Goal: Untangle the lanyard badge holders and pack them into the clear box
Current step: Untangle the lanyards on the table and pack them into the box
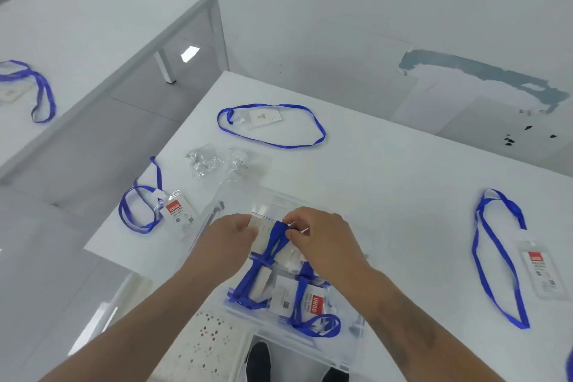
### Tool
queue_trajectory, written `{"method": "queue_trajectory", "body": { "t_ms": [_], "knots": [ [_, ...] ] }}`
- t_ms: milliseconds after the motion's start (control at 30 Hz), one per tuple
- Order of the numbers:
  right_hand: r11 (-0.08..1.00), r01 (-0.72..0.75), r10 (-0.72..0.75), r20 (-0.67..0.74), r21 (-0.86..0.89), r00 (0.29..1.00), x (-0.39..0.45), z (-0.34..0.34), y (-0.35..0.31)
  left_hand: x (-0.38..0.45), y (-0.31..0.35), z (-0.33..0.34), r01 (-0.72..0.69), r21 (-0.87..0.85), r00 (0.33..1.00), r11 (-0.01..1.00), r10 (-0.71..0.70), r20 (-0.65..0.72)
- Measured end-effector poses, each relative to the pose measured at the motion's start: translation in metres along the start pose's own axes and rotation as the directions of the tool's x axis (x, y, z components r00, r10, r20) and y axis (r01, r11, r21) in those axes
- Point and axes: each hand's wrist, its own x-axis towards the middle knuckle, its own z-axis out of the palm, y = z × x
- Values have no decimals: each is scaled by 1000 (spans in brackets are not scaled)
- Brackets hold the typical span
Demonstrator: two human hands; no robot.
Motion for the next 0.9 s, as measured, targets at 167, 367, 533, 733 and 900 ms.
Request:
{"method": "queue_trajectory", "body": {
  "t_ms": [167,367,533,733,900],
  "knots": [
    [999,-15,15,-14,-32,1000,17,28,-3,8,-5,7,64,-4,998,998,-64,-26],
    [957,58,-42,61,-284,997,20,47,-2,6,-3,6,-2,-112,996,994,-8,-90],
    [898,230,-264,-41,-374,964,-10,30,-4,-3,8,8,-148,-162,981,976,125,-149],
    [939,221,-287,-245,-264,926,-50,-36,18,-15,53,31,-262,-245,962,933,231,-148],
    [988,89,-133,-413,-125,901,-93,-95,70,-21,98,79,-315,-207,948,926,316,-30]
  ]
}}
